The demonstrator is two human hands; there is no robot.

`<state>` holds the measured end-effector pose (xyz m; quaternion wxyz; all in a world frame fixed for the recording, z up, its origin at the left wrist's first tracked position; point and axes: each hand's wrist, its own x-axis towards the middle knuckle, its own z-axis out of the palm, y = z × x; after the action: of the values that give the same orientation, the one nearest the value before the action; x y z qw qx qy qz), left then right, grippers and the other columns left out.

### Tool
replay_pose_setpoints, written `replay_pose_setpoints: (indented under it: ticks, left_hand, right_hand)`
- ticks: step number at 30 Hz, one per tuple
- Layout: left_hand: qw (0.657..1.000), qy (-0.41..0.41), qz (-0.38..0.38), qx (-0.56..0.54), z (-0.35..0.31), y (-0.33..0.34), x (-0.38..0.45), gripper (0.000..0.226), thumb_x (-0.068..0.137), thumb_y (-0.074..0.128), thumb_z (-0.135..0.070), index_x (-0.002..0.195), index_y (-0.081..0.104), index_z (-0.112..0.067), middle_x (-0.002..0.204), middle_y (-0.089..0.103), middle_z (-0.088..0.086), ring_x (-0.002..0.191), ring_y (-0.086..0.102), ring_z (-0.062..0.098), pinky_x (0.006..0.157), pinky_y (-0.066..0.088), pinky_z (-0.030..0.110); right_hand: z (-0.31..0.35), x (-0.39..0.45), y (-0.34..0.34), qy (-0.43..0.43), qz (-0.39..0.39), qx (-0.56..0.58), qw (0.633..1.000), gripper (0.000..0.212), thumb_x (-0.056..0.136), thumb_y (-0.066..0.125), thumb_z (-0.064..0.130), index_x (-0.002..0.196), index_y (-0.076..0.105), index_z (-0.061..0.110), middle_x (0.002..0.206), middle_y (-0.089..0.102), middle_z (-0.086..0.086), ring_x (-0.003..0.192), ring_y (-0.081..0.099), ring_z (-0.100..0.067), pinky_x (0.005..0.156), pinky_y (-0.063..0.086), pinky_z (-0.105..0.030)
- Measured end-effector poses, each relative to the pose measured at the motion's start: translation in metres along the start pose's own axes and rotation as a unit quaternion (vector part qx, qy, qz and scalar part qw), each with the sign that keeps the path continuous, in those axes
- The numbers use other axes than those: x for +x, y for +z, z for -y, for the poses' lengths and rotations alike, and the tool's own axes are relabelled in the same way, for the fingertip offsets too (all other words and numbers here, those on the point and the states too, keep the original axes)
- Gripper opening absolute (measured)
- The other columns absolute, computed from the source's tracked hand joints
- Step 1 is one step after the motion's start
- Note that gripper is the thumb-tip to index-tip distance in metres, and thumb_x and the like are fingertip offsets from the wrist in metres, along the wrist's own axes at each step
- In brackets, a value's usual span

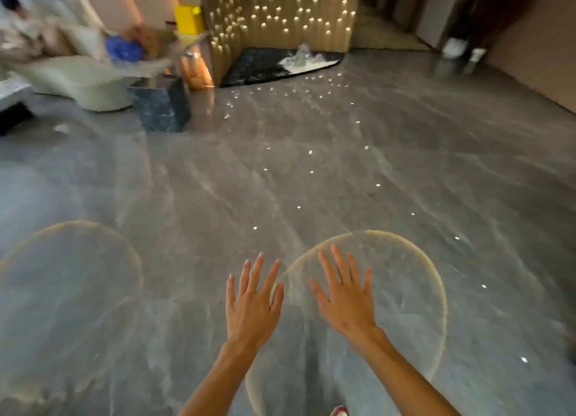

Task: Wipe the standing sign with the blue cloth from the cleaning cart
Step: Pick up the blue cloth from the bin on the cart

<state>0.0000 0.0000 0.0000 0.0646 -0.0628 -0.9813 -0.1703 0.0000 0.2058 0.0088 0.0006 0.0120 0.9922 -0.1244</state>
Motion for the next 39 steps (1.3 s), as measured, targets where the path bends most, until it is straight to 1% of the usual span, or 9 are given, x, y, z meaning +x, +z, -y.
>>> replay_pose_setpoints:
  ticks: [2,7,11,17,22,27,30,35,39]
  left_hand:
    - [0.999,0.026,0.011,-0.018,-0.021,-0.001,0.005,0.054,0.102,0.021,-0.056,0.153,0.03,-0.043,0.166,0.022,-0.006,0.153,0.019,0.023,0.122,0.016,0.053]
    - [0.995,0.097,0.009,-0.009,-0.08,0.013,0.02,0.055,0.101,0.02,-0.056,0.154,0.029,-0.043,0.166,0.02,-0.007,0.153,0.017,0.021,0.122,0.015,0.052]
    - [0.99,0.141,0.025,-0.011,-0.142,0.029,0.025,0.056,0.1,0.019,-0.055,0.153,0.031,-0.042,0.166,0.023,-0.005,0.152,0.022,0.022,0.121,0.02,0.052]
    - [0.976,0.212,0.044,-0.039,-0.244,0.06,0.023,0.05,0.101,0.037,-0.048,0.151,0.038,-0.041,0.163,0.03,-0.004,0.149,0.03,0.023,0.119,0.026,0.054]
    - [0.96,0.27,0.06,-0.05,-0.327,0.083,0.014,0.057,0.097,0.024,-0.052,0.15,0.041,-0.039,0.16,0.038,-0.001,0.147,0.036,0.024,0.116,0.03,0.055]
    - [0.939,0.326,0.081,-0.068,-0.402,0.103,-0.003,0.054,0.095,0.031,-0.05,0.144,0.05,-0.038,0.154,0.048,0.001,0.14,0.047,0.025,0.11,0.037,0.055]
    - [0.923,0.363,0.101,-0.07,-0.441,0.119,-0.013,0.055,0.097,0.026,-0.052,0.148,0.042,-0.042,0.158,0.041,-0.003,0.145,0.039,0.022,0.115,0.029,0.053]
    - [0.888,0.435,0.134,-0.073,-0.5,0.143,-0.025,0.054,0.099,0.022,-0.053,0.15,0.037,-0.045,0.162,0.033,-0.006,0.149,0.032,0.02,0.117,0.025,0.053]
    - [0.854,0.493,0.146,-0.081,-0.544,0.165,-0.03,0.051,0.1,0.03,-0.05,0.148,0.042,-0.042,0.159,0.039,-0.003,0.145,0.039,0.023,0.113,0.033,0.056]
  right_hand:
    - [-0.019,-0.009,-0.008,0.042,-0.015,0.002,0.999,0.071,0.094,0.008,0.074,0.156,-0.012,0.046,0.168,-0.019,0.013,0.157,-0.015,-0.02,0.125,-0.006,-0.059]
    - [-0.074,-0.033,-0.025,0.11,-0.063,-0.006,0.992,0.066,0.096,0.014,0.072,0.156,-0.003,0.05,0.168,-0.018,0.011,0.154,-0.02,-0.019,0.125,-0.004,-0.06]
    - [-0.126,-0.056,-0.044,0.172,-0.083,-0.006,0.982,0.067,0.095,0.013,0.072,0.157,0.002,0.05,0.169,-0.014,0.012,0.157,-0.011,-0.023,0.124,-0.002,-0.06]
    - [-0.214,-0.1,-0.074,0.25,-0.083,-0.014,0.965,0.069,0.096,0.023,0.072,0.157,0.001,0.048,0.17,-0.007,0.011,0.158,0.001,-0.025,0.124,0.009,-0.06]
    - [-0.28,-0.141,-0.094,0.319,-0.096,-0.019,0.943,0.065,0.096,0.028,0.07,0.156,0.016,0.05,0.17,0.009,0.011,0.155,0.016,-0.025,0.119,0.026,-0.056]
    - [-0.332,-0.188,-0.114,0.386,-0.121,-0.049,0.913,0.061,0.093,0.031,0.069,0.149,0.041,0.045,0.162,0.036,0.006,0.141,0.043,-0.027,0.097,0.046,-0.052]
    - [-0.359,-0.215,-0.119,0.424,-0.13,-0.059,0.894,0.06,0.094,0.031,0.068,0.149,0.041,0.045,0.162,0.036,0.007,0.14,0.044,-0.026,0.097,0.044,-0.051]
    - [-0.395,-0.249,-0.124,0.487,-0.146,-0.04,0.86,0.063,0.096,0.023,0.071,0.154,0.029,0.046,0.167,0.024,0.007,0.15,0.031,-0.026,0.113,0.035,-0.054]
    - [-0.419,-0.266,-0.127,0.526,-0.166,-0.036,0.833,0.067,0.094,0.01,0.072,0.155,0.024,0.047,0.169,0.019,0.007,0.153,0.025,-0.025,0.117,0.031,-0.053]
